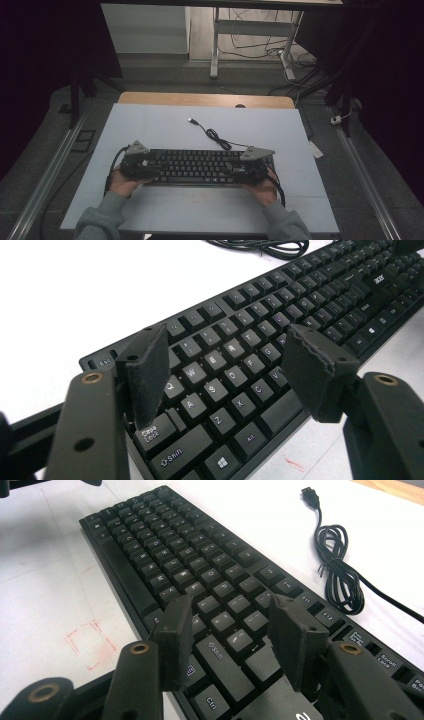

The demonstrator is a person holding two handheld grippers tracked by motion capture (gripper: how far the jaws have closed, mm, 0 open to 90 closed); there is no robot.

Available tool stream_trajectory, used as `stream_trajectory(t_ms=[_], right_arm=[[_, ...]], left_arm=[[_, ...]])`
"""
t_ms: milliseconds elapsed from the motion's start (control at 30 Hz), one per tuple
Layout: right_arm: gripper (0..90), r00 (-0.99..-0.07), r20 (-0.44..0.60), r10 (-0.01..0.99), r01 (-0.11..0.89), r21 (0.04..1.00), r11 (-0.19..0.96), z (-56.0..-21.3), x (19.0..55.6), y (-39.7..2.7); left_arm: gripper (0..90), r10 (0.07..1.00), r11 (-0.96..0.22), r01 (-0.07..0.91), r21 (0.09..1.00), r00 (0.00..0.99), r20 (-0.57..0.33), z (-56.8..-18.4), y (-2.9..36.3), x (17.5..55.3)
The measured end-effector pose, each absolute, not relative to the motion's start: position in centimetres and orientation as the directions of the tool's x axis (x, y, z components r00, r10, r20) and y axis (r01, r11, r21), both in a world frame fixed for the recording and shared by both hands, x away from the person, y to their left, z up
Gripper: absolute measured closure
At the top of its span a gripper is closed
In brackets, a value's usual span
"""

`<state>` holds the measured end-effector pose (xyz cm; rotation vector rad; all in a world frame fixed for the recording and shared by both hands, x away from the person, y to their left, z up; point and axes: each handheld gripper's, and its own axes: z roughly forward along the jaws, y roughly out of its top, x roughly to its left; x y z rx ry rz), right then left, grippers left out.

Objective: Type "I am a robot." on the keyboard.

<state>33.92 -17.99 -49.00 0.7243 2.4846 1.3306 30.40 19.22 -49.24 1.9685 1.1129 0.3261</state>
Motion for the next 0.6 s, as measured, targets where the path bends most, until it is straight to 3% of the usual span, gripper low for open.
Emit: stream_trajectory(t_ms=[600], right_arm=[[54.9, -0.866, 0.039, 0.499, 0.305, 0.831, 0.465, -48.5, 33.8, -16.6]], left_arm=[[34.1, 0.801, -0.272, 0.588, 0.762, 0.577, -0.160, -49.3, 18.9, 30.4]])
